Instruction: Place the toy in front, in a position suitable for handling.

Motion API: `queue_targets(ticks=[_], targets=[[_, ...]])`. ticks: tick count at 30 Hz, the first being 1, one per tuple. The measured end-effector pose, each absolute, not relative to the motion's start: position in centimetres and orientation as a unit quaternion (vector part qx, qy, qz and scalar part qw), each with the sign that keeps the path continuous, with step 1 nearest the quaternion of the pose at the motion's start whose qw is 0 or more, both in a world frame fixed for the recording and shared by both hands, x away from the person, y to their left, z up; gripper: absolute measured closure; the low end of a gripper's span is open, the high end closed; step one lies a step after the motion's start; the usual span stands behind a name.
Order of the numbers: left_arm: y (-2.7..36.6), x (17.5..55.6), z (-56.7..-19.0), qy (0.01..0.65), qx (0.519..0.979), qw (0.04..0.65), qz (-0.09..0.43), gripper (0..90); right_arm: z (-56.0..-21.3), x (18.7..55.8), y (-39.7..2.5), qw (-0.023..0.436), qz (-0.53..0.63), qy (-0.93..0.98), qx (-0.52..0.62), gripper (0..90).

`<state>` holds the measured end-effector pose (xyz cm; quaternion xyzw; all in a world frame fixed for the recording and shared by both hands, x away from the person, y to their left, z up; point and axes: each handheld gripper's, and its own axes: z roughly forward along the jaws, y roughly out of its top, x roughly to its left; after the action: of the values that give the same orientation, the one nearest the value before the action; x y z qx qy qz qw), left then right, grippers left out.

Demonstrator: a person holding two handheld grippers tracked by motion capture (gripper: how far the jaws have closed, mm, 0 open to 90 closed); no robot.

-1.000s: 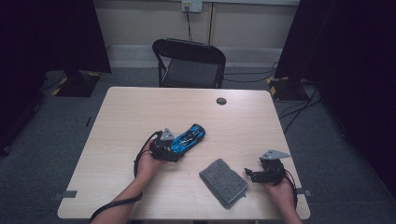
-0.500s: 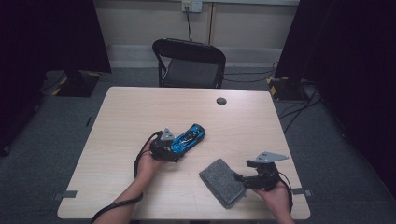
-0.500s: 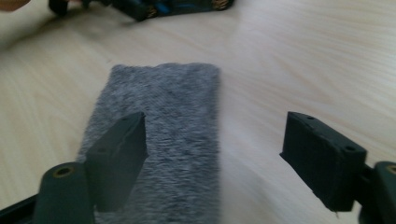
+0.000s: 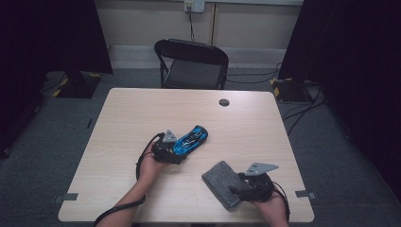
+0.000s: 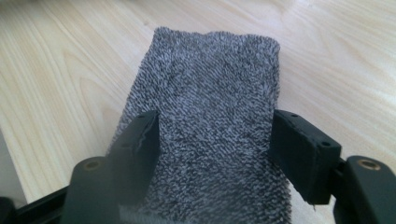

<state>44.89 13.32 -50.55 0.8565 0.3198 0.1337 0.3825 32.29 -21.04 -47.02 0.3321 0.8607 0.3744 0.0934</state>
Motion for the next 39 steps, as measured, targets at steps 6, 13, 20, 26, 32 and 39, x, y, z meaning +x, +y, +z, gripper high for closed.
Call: queue_targets(ticks=[6, 13, 20, 26, 32, 39], targets=[[13.3, 44.9, -50.5, 0.32, 0.856, 0.383, 0.134, 23.7, -47.5, 32.0, -19.9, 0.097, 0.356, 0.877, 0.308, 39.3], [13.3, 44.9, -50.5, 0.32, 0.856, 0.383, 0.134, 23.7, -48.0, 32.4, -19.8, 0.081, 0.352, 0.869, 0.337, 39.3], [13.3, 44.9, -50.6, 0.32, 0.856, 0.383, 0.134, 23.7, -48.2, 32.3, -19.2, 0.095, 0.331, 0.873, 0.345, 40.9], [13.3, 44.9, -50.6, 0.32, 0.856, 0.383, 0.134, 23.8, -48.1, 32.0, -18.5, 0.113, 0.309, 0.879, 0.346, 41.0], [13.3, 44.9, -50.6, 0.32, 0.856, 0.382, 0.135, 23.7, -48.3, 31.9, -18.5, 0.114, 0.311, 0.875, 0.353, 42.1], [13.3, 44.9, -50.6, 0.321, 0.856, 0.383, 0.135, 23.7, -48.3, 32.0, -18.5, 0.111, 0.308, 0.875, 0.355, 47.4]])
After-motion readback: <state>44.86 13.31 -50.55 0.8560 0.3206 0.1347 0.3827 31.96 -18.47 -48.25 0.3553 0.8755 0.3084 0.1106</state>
